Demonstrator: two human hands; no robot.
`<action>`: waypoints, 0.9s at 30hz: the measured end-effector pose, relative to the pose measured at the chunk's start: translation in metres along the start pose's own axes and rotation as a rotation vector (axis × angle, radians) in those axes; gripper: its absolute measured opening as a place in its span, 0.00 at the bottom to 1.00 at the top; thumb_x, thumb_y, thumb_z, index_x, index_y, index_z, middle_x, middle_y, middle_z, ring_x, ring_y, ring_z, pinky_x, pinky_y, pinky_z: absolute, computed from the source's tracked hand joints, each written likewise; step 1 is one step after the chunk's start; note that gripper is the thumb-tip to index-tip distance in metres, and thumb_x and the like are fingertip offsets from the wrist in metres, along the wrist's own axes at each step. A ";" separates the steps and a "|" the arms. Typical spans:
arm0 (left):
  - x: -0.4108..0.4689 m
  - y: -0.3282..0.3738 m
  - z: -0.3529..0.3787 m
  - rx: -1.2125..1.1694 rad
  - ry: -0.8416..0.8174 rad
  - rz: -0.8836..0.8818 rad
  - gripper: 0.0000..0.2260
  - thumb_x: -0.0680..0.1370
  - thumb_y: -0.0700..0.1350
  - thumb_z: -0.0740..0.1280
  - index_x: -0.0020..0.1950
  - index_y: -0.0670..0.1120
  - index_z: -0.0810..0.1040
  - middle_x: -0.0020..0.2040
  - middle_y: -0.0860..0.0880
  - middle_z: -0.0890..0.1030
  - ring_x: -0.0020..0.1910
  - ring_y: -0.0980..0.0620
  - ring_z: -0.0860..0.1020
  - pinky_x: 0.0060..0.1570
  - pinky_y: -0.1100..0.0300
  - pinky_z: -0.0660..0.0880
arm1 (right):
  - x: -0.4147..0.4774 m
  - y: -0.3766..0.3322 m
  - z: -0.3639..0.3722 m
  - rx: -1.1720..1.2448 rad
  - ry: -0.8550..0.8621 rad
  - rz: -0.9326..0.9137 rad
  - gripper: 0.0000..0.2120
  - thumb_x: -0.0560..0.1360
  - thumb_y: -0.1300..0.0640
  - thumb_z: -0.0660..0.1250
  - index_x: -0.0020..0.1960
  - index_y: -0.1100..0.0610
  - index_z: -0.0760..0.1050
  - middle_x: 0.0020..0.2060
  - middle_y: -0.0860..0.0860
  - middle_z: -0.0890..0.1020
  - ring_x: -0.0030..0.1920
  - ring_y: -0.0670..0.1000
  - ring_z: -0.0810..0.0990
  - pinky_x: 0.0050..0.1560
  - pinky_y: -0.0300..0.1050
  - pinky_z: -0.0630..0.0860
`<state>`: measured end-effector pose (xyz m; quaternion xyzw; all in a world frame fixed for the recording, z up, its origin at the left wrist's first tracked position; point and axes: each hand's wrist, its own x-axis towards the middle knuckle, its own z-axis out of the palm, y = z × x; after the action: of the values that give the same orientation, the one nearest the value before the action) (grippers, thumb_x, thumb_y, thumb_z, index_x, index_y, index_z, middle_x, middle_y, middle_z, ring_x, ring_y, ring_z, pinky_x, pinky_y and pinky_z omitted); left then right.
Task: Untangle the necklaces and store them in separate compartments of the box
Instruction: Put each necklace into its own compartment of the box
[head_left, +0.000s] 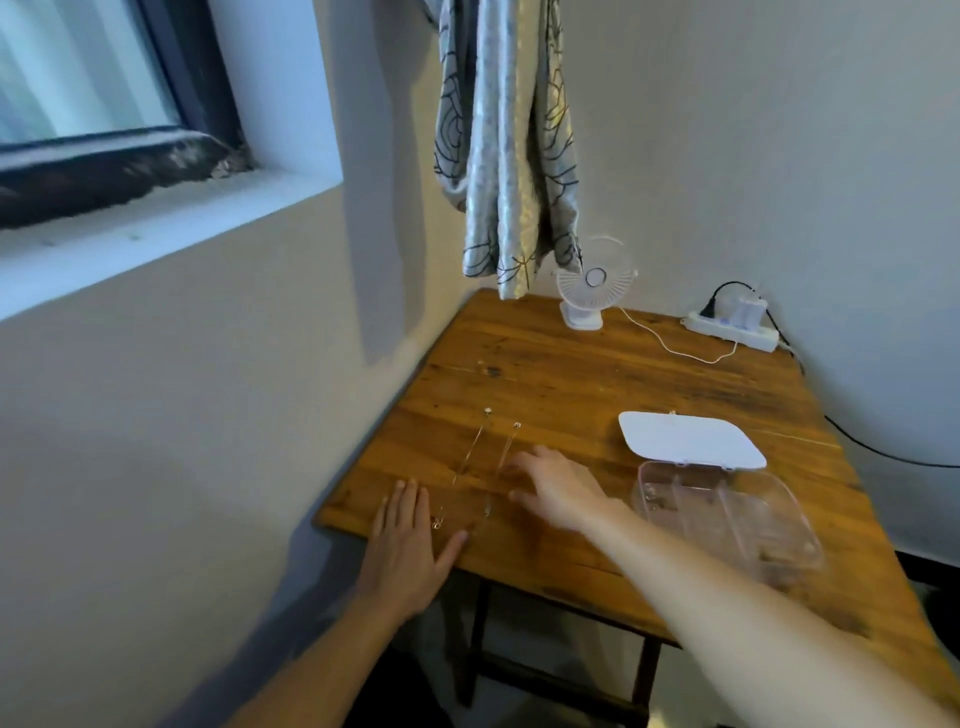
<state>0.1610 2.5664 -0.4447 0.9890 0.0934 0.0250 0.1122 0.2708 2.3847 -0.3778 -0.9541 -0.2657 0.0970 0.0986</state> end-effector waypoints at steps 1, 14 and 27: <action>0.000 -0.001 0.000 0.021 0.000 0.003 0.50 0.65 0.73 0.27 0.76 0.41 0.48 0.78 0.43 0.50 0.76 0.47 0.45 0.73 0.51 0.42 | 0.010 -0.005 0.004 -0.023 -0.032 0.001 0.24 0.77 0.49 0.65 0.72 0.49 0.65 0.68 0.52 0.71 0.67 0.56 0.71 0.62 0.52 0.75; 0.002 -0.001 0.003 0.050 -0.058 0.005 0.41 0.73 0.71 0.38 0.76 0.42 0.43 0.78 0.43 0.45 0.75 0.47 0.40 0.74 0.48 0.43 | 0.038 -0.010 0.011 -0.078 -0.091 0.105 0.14 0.81 0.50 0.59 0.60 0.58 0.75 0.60 0.57 0.77 0.60 0.58 0.76 0.56 0.51 0.74; 0.007 0.034 -0.024 0.039 -0.058 0.058 0.35 0.77 0.61 0.55 0.75 0.41 0.50 0.77 0.42 0.53 0.75 0.44 0.50 0.74 0.47 0.51 | -0.068 0.047 -0.101 1.055 0.283 0.206 0.10 0.81 0.54 0.60 0.54 0.58 0.77 0.55 0.53 0.83 0.59 0.51 0.79 0.65 0.49 0.70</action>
<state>0.1724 2.5398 -0.4138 0.9936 0.0616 -0.0023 0.0948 0.2611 2.2954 -0.2826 -0.8002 -0.0705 0.0970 0.5876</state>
